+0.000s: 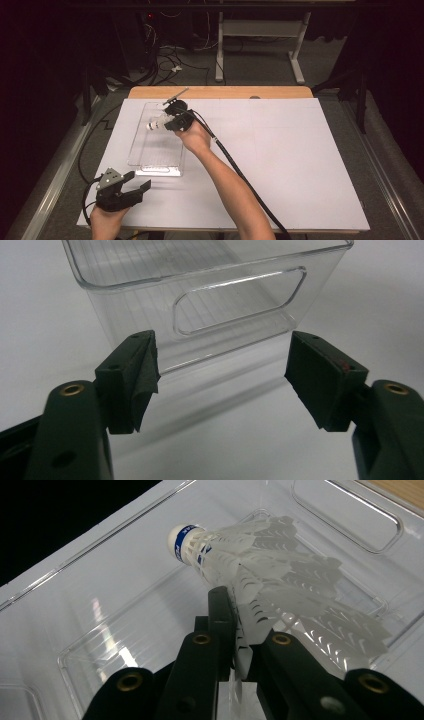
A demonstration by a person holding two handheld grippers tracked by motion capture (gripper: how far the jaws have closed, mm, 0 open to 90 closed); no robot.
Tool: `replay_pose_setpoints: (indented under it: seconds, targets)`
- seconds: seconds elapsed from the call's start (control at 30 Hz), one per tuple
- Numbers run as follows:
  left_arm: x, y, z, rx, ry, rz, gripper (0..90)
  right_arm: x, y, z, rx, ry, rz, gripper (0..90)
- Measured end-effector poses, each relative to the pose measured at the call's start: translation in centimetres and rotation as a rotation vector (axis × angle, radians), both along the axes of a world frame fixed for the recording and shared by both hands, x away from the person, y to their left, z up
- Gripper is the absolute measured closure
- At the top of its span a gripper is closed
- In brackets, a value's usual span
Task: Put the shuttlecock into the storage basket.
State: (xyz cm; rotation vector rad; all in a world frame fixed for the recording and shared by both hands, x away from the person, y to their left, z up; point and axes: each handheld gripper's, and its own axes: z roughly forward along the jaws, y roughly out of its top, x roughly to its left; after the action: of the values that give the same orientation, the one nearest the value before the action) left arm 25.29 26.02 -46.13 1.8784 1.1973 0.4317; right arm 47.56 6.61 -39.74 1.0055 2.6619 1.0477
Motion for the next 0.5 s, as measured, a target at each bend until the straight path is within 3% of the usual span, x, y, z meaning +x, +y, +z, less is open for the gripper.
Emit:
replay_pose_setpoints:
  seconds: [0.5]
  targets:
    - [0.0, 0.0, 0.0, -0.003, 0.002, -0.002, 30.1, 0.0, 1.7, -0.7, -0.053, 0.017, 0.019, 88.0]
